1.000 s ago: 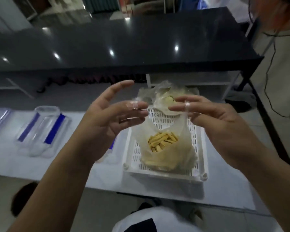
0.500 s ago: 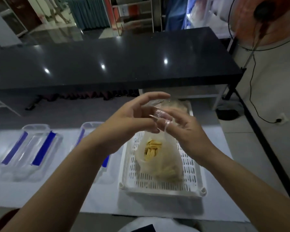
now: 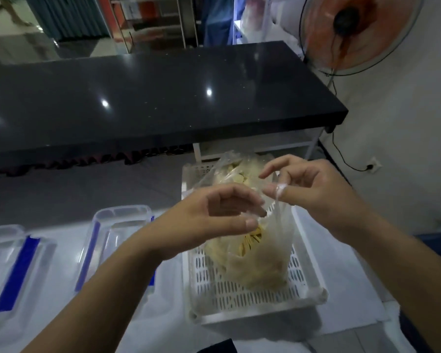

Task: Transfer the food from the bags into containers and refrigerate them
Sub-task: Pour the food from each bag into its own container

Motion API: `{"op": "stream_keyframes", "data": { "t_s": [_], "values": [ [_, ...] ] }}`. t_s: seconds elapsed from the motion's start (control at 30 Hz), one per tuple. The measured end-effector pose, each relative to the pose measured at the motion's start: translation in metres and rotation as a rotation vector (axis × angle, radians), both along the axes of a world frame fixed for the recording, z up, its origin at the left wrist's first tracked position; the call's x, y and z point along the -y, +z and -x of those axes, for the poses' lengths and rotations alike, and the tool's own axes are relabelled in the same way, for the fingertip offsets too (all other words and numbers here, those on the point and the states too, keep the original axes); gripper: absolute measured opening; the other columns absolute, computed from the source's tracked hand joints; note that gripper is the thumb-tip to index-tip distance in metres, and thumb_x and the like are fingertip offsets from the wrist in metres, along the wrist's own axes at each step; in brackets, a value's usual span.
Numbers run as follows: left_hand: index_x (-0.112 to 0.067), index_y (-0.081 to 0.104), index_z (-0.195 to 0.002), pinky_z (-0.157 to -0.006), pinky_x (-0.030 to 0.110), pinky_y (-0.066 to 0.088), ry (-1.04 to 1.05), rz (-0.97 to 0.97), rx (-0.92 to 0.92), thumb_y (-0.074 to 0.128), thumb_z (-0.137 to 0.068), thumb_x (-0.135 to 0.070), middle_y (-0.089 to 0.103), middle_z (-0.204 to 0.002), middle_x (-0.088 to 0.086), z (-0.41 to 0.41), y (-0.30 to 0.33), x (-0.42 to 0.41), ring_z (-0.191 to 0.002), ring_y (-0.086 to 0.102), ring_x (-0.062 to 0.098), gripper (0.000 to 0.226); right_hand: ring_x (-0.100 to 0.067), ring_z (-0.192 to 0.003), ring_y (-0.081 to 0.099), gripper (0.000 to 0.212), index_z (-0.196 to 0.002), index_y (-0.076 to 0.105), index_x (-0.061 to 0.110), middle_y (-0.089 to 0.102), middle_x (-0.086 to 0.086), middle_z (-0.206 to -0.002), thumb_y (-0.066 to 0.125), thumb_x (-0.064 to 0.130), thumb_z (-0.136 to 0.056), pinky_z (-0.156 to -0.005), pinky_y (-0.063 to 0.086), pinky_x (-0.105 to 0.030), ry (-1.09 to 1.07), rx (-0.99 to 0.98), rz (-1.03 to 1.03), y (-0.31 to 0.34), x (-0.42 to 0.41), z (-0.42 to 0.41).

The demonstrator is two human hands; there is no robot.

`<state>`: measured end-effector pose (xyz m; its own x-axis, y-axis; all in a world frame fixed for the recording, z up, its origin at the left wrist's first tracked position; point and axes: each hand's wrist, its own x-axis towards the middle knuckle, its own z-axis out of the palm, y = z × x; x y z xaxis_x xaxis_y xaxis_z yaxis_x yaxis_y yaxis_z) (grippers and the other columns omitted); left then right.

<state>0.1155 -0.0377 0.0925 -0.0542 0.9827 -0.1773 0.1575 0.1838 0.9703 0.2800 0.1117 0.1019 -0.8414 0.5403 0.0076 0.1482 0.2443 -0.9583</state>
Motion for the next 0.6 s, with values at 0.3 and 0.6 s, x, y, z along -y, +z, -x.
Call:
{"op": "stream_keyframes", "data": {
  "t_s": [0.3, 0.6],
  "values": [
    [-0.026, 0.06, -0.086, -0.085, 0.033, 0.052, 0.163, -0.298, -0.426, 0.067, -0.079, -0.047, 0.062, -0.096, -0.015, -0.025, -0.001, -0.023, -0.097, 0.057, 0.0, 0.023, -0.005, -0.103, 0.063, 0.021, -0.049, 0.061, 0.022, 0.065, 0.01, -0.095, 0.071, 0.019, -0.067, -0.098, 0.046, -0.038, -0.32, -0.091, -0.107, 0.02, 0.044, 0.005],
    [-0.024, 0.048, -0.082, -0.074, 0.035, 0.044, 0.359, -0.503, -0.822, 0.063, -0.087, -0.027, 0.056, -0.092, -0.007, -0.017, -0.022, -0.063, -0.088, 0.051, 0.017, 0.016, -0.002, -0.12, 0.054, 0.013, -0.073, 0.071, 0.015, 0.056, 0.012, -0.122, 0.063, 0.025, -0.075, -0.106, 0.045, -0.037, -0.371, -0.063, 0.015, 0.004, 0.075, 0.002]
  ]
}}
